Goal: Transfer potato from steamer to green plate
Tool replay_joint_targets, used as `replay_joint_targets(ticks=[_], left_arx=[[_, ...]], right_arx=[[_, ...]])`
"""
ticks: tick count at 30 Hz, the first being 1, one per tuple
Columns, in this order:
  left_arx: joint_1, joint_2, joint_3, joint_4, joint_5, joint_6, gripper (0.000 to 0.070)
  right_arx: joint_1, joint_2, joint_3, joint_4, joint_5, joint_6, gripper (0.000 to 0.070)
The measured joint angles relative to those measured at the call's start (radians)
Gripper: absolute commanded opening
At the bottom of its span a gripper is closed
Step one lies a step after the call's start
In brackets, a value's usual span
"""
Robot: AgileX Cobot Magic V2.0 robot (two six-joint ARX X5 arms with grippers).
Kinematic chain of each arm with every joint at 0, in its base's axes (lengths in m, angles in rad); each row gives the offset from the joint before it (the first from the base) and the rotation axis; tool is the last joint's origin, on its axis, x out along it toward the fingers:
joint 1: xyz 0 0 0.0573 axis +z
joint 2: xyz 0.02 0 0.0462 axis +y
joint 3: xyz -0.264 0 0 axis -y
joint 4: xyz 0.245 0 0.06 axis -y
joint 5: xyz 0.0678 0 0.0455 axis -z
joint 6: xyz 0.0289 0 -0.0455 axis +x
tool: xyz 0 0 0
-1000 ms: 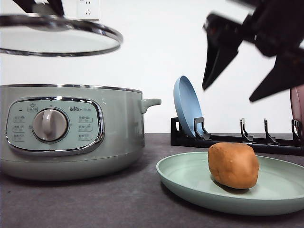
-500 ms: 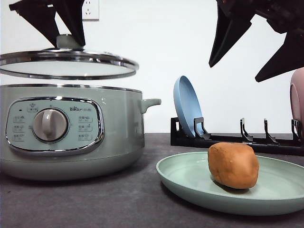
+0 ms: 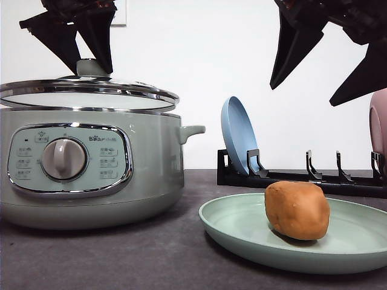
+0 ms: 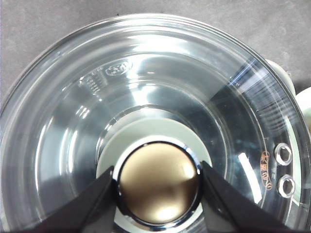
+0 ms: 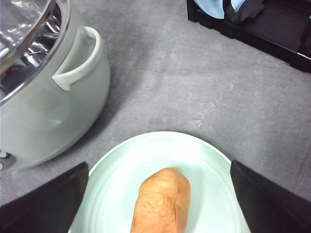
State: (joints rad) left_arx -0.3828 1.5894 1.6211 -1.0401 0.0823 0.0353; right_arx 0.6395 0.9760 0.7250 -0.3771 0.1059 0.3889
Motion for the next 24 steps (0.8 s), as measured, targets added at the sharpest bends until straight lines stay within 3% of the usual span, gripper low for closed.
replay_joint_targets(ticks=[24], left_arx=[[-0.005,0.040,0.000,0.002,0.000,0.001,0.0009]], right_arx=[[0.000,0.000,0.000,-0.001,0.000,-0.004,0.0593]])
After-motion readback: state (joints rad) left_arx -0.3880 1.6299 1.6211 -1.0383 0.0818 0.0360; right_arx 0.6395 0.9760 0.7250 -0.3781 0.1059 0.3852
